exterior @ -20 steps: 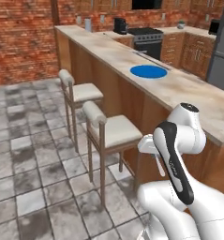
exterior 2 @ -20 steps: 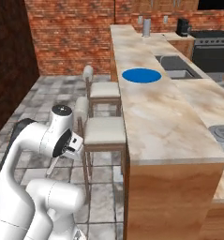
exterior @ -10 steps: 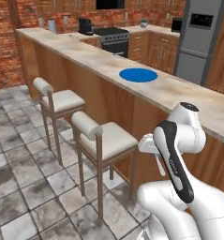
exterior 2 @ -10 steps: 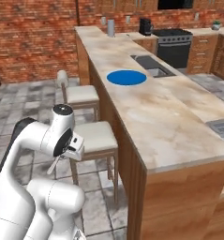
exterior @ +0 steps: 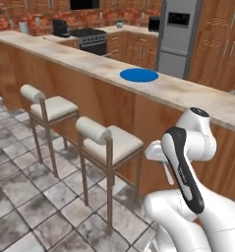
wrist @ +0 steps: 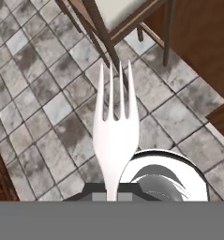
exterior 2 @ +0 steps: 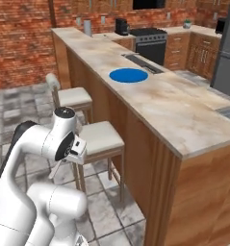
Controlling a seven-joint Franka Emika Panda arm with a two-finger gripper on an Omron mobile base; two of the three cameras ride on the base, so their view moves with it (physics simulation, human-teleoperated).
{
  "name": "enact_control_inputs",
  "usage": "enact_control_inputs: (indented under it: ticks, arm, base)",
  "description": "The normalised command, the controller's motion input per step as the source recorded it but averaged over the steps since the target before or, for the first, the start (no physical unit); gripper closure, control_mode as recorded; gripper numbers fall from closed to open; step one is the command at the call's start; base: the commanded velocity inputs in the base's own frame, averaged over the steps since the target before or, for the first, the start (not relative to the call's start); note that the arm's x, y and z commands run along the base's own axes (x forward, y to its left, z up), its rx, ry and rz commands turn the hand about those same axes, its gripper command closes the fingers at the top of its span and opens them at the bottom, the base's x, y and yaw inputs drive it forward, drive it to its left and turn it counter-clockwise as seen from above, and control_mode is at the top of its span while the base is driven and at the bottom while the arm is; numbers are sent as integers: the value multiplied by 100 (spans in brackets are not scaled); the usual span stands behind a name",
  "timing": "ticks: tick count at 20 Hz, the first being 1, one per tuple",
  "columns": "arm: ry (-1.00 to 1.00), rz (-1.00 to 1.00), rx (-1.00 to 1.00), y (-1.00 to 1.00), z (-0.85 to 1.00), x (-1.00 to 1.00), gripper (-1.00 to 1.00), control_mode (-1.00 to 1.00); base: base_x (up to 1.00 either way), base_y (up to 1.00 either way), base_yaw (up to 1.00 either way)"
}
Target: Take the fork and place it on the left side of the plate. Then take the spoon and place it on the right side of the plate. Make sure they're directly next to the plate.
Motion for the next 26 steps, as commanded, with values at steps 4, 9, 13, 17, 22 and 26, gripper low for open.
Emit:
enact_control_inputs:
  ticks: [4,9,13,17,22,26]
  arm:
    - [0,0,0,0,0,0,100,100]
    - [0,0,0,0,0,0,100,100]
    - [0,0,0,0,0,0,100,100]
    - [0,0,0,0,0,0,100,100]
    - [0,0,0,0,0,0,100,100]
    - [0,0,0,0,0,0,100,100]
  base:
    - [0,69,-34]
    - [0,70,-35]
    - [0,76,-36]
    - [0,82,-38]
    - [0,93,-38]
    - [0,98,-36]
